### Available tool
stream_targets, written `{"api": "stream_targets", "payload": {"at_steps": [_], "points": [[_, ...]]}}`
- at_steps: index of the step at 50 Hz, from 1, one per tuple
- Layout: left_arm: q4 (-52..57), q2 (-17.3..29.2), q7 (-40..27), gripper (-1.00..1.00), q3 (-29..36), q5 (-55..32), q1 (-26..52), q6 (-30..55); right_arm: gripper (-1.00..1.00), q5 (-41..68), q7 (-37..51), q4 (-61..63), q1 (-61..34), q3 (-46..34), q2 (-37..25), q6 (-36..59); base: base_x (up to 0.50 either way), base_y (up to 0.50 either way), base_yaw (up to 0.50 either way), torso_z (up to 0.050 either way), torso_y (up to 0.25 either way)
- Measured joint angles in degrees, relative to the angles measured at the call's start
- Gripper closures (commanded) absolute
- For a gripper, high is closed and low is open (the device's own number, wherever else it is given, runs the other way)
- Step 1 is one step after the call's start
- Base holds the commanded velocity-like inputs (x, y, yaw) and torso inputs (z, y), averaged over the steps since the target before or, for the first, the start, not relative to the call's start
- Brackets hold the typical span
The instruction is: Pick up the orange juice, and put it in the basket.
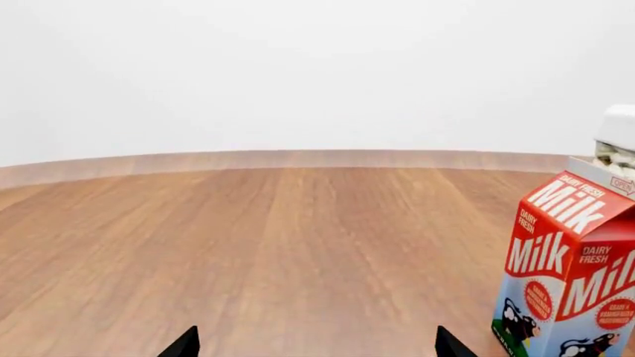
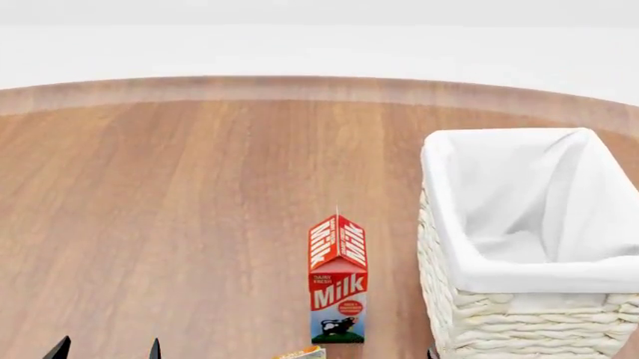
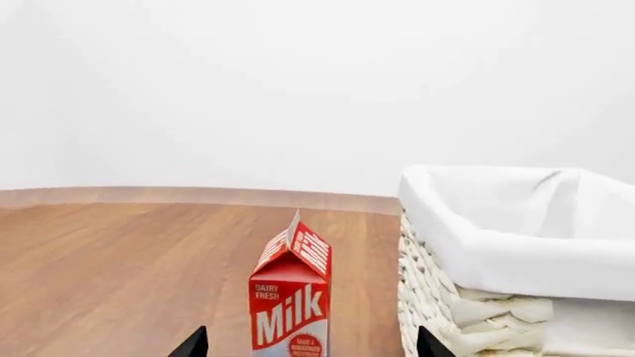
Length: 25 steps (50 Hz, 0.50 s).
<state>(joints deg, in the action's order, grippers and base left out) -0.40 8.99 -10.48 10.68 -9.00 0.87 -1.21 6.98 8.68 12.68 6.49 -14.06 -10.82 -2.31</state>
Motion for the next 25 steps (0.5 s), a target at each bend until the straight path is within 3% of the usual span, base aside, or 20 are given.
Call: {"api": "stream_targets", "payload": {"at_steps": [25], "points": [[-0.07,0.70,-0.83,-1.00,0.88,-0.71,0.14,-0.20,-1.00,-2.66,1.64,1.76,6.62,-4.61,-1.60,-6.46,0.00,0.00,0.00,0.000,0.000]]}}
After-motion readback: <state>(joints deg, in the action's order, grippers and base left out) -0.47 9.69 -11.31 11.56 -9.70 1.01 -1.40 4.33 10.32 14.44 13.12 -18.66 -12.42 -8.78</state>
